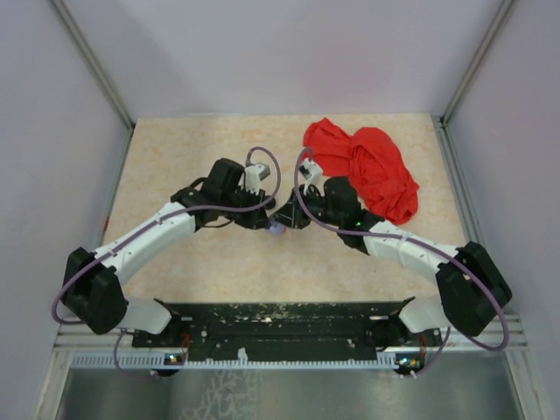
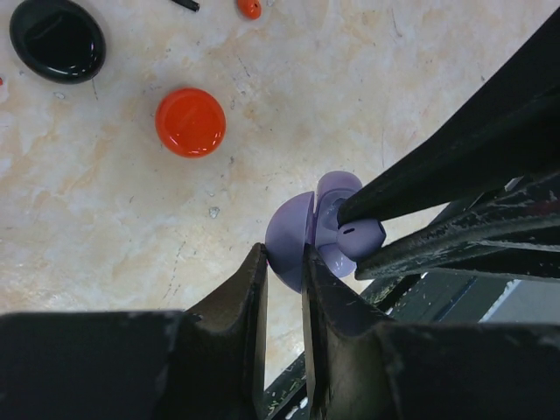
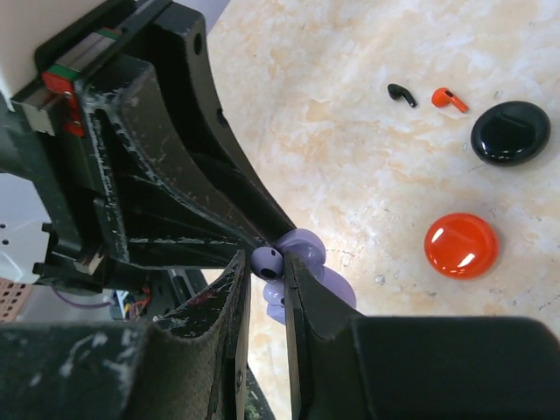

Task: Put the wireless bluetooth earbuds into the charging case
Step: Place the earbud in the charging case.

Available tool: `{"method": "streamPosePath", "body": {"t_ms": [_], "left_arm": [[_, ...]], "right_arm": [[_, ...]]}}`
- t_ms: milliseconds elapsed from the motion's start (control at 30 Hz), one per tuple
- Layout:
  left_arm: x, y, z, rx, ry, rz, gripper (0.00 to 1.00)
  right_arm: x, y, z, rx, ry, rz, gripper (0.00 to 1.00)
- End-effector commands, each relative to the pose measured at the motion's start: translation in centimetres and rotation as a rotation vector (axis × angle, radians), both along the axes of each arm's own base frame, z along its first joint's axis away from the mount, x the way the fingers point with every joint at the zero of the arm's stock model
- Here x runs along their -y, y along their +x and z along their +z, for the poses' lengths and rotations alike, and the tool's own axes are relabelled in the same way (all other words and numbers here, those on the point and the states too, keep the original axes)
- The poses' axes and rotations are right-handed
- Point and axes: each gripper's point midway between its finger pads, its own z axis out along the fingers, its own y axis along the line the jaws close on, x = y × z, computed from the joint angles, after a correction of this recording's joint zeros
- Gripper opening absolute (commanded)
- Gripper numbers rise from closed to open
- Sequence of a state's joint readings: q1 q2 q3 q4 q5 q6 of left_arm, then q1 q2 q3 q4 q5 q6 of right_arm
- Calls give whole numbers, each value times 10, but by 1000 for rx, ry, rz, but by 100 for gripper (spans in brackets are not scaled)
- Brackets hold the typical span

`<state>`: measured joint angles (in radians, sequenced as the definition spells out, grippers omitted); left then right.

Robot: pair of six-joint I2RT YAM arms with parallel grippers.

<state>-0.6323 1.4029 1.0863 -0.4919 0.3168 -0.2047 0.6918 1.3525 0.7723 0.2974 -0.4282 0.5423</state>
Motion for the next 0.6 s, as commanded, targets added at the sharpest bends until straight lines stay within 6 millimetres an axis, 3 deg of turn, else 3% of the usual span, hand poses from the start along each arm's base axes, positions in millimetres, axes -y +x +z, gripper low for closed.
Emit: {"method": "streamPosePath", "body": {"t_ms": [0,567], "left_arm": [[1,4,17,73,-25,-15,0],[-2,5,19,100,-12,-26,0]], "right_arm": [[-1,3,10,61,4,-2,15],[-2,-2,6,54,-32,38,15]]}}
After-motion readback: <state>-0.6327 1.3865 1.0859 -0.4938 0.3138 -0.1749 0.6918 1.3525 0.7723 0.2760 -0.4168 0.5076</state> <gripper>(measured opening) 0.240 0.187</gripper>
